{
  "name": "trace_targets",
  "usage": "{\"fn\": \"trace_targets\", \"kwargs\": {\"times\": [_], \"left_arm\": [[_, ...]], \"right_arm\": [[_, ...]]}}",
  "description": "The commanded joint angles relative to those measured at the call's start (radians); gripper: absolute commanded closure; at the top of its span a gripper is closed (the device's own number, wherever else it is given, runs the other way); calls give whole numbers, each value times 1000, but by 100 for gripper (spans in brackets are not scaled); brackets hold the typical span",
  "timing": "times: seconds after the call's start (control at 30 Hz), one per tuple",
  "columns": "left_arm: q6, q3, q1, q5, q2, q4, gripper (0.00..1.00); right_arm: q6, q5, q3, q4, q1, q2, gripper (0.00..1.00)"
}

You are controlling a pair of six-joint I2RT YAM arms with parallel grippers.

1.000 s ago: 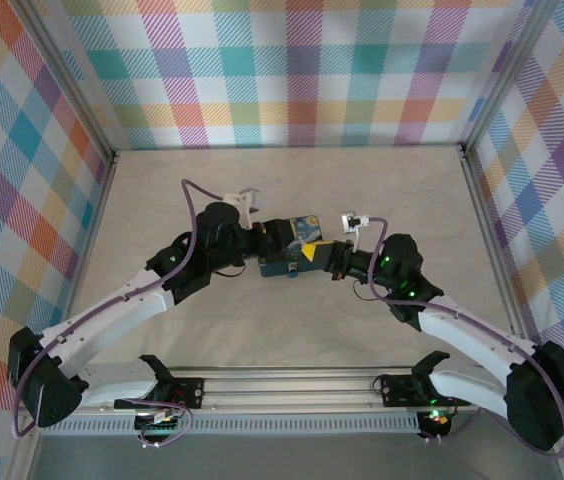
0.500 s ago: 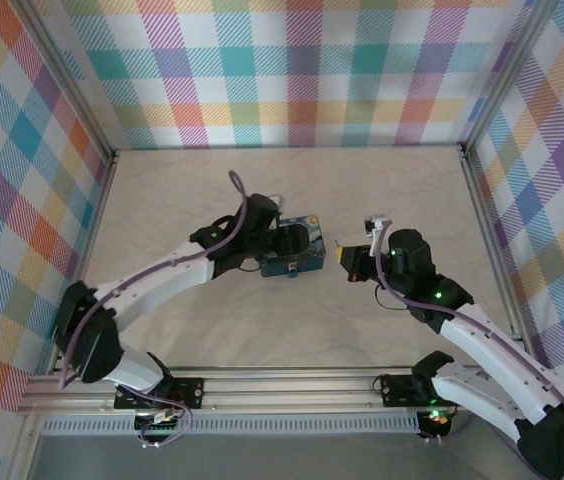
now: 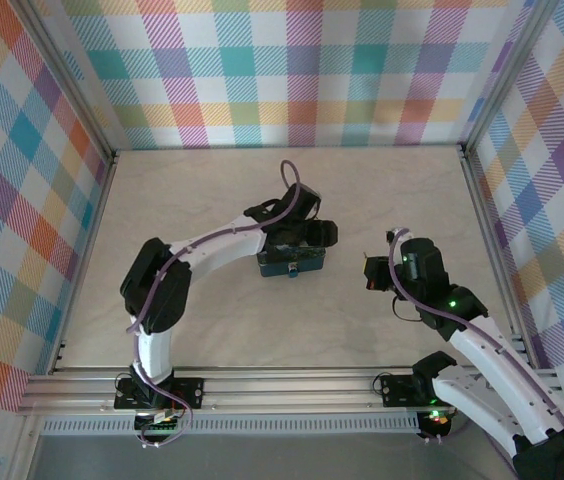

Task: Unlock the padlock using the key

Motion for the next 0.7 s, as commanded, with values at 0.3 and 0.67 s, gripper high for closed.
{"fn": "trace_targets", "kwargs": {"times": [0.3, 0.67], "left_arm": [[50, 56, -55, -2, 56, -111, 33], [43, -88, -54, 13, -34, -131, 32]], "right_arm": [[-18, 37, -7, -37, -9, 19, 100], [-21, 35, -12, -33, -16, 26, 100]]}}
